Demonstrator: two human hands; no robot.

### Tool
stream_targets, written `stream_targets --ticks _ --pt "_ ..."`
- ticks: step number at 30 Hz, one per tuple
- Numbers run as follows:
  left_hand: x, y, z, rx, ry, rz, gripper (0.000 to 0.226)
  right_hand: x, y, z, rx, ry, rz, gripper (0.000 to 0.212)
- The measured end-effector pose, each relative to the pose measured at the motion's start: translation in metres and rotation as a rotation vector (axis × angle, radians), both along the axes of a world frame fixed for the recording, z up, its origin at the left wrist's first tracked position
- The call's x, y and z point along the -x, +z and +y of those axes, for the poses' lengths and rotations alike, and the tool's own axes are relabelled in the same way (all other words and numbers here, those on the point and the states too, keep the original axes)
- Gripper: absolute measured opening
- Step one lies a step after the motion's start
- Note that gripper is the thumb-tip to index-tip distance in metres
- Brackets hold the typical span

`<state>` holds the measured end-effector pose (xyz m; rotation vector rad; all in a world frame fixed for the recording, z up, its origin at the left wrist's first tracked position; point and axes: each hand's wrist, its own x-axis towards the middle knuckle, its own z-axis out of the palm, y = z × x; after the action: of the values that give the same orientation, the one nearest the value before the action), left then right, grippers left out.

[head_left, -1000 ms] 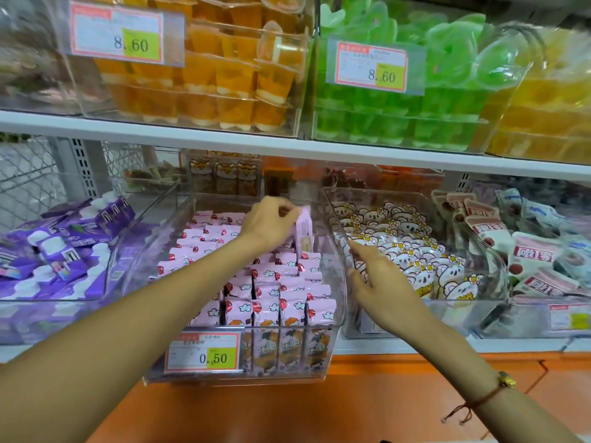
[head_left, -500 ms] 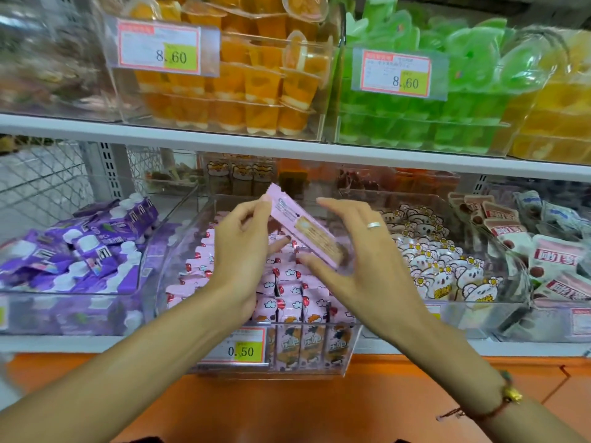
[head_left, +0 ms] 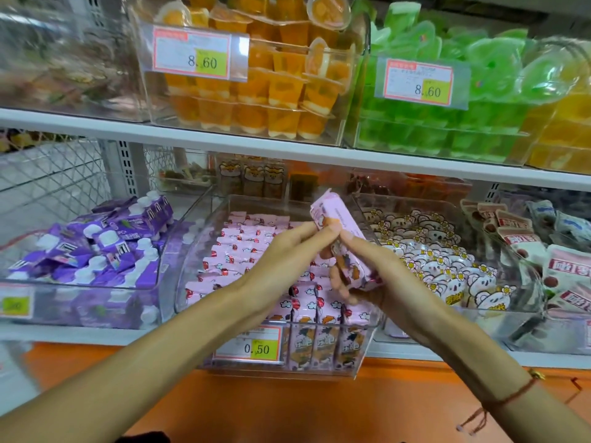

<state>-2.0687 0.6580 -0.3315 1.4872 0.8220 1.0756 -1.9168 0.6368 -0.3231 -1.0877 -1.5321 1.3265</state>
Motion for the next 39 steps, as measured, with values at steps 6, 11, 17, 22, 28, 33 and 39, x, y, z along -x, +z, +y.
stream_targets --ticks 6,11,17,22,28,33,39 --pt "-0.004 0.009 0.007 -0.185 0.163 -0.098 0.036 -0.004 0.002 0.003 -0.424 -0.297 -0.351 0.051" --pt "-0.018 0.016 0.024 -0.409 0.244 0.162 0.037 -0.01 0.005 0.012 -0.498 -0.419 -0.195 0.037" --pt "-0.025 0.031 0.042 -0.497 0.075 0.437 0.05 -0.033 0.0 0.02 -0.329 -0.382 0.148 0.031" --pt "-0.009 0.037 0.059 -0.219 0.006 0.348 0.051 -0.045 0.0 0.026 -0.138 -0.358 0.459 0.041" --pt "-0.009 0.034 0.058 -0.338 0.047 0.231 0.039 -0.056 0.001 0.028 -0.533 -0.515 -0.274 0.041" --pt "-0.022 0.036 0.064 -0.423 -0.058 0.175 0.043 -0.05 -0.001 0.031 -0.841 -0.465 -0.598 0.041" --pt "-0.021 -0.003 0.106 -0.364 0.033 0.778 0.035 -0.058 -0.005 0.035 -0.725 -0.671 -0.242 0.034"
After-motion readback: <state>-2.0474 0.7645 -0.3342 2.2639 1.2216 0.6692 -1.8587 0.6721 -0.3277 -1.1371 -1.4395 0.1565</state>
